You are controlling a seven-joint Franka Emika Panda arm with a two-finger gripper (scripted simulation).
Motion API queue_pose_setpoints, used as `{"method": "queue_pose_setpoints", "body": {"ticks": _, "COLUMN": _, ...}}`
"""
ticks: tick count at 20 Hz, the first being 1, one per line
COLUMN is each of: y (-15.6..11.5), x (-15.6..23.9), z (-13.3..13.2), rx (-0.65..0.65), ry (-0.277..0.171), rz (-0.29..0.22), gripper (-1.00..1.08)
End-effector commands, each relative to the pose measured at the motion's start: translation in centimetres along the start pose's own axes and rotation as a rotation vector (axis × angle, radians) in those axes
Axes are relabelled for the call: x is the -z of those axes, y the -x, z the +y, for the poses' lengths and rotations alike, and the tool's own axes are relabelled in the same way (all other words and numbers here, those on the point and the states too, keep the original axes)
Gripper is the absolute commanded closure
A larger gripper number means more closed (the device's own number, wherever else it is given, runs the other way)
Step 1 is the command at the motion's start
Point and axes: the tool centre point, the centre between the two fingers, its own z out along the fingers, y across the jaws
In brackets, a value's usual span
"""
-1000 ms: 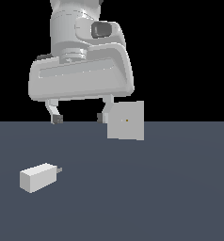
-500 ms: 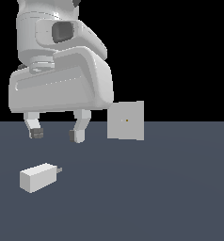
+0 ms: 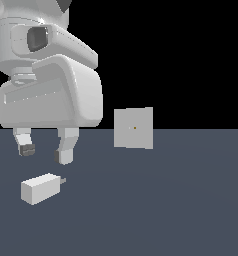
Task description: Plug the charger into the wall socket.
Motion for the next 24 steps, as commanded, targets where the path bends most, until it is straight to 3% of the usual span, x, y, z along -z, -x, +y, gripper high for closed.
{"method": "queue_pose_setpoints", "body": {"ticks": 1, "y": 0.1, "x": -0.1, "z": -0.1, "rx": -0.009, "ry": 0.000, "rz": 0.002, "gripper": -0.92}}
{"method": "queue_pose_setpoints", "body": {"ticks": 10, "y": 0.2, "x": -0.6, "z": -0.2, "rx": -0.009, "ry": 0.000, "rz": 0.001, "gripper": -0.92}}
{"method": "queue_pose_setpoints", "body": {"ticks": 24, "y": 0.4, "x": -5.1, "z": -0.2, "rx": -0.010, "ry": 0.000, "rz": 0.001, "gripper": -0.92}}
